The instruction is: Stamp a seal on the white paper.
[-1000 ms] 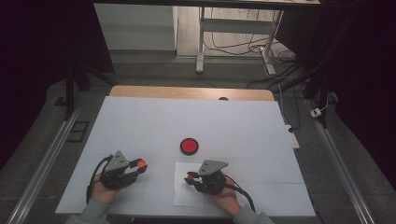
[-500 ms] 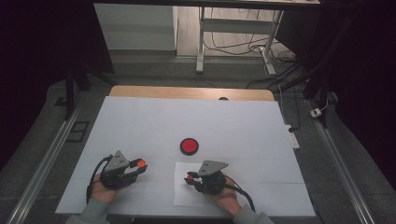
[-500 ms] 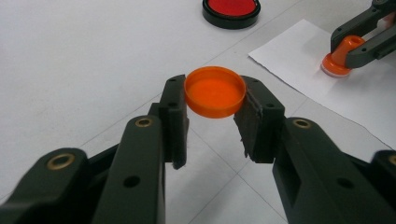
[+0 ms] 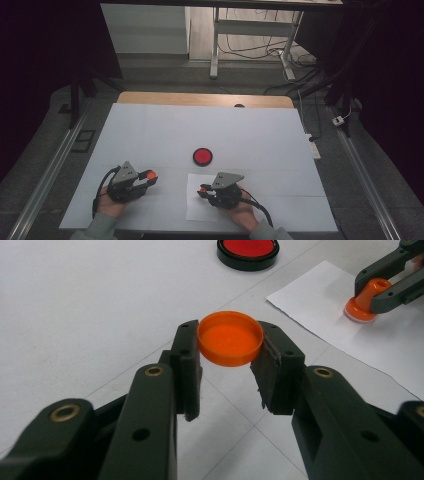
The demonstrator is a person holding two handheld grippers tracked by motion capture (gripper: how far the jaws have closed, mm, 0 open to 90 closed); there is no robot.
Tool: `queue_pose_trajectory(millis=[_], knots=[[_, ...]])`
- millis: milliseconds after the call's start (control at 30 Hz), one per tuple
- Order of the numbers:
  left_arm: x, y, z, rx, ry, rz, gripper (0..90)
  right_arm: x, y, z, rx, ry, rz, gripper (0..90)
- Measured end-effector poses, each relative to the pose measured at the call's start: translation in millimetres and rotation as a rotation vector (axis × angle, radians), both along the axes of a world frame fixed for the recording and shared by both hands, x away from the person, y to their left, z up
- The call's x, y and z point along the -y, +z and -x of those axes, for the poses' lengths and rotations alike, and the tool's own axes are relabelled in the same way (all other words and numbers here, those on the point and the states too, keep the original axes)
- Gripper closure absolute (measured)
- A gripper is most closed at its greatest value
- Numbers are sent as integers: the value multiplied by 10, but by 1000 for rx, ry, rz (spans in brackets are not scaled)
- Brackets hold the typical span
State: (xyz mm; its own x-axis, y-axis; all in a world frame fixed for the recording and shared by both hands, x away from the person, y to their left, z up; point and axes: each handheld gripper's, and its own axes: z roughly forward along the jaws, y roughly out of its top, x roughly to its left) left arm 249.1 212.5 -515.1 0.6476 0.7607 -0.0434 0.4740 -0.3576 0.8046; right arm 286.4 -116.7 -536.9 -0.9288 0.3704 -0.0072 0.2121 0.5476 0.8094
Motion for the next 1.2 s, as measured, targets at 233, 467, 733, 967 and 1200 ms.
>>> queue_pose_trajectory(millis=[233,467,733,967,1200], knots=[[2,0,0,0,0,-2,644,7,2,-19,-20,1,-8,727],[-1,-1,-6,2,0,-1,644,129,135,-71,-57,-41,-171,724],[1,-1,-7,1,-3,-2,644,219,269,-63,-24,-42,-211,723],[3,3,-6,2,-5,-3,644,262,310,-72,-42,-41,-238,723],[9,3,-10,3,-10,-4,644,307,379,-92,-63,-38,-297,724]])
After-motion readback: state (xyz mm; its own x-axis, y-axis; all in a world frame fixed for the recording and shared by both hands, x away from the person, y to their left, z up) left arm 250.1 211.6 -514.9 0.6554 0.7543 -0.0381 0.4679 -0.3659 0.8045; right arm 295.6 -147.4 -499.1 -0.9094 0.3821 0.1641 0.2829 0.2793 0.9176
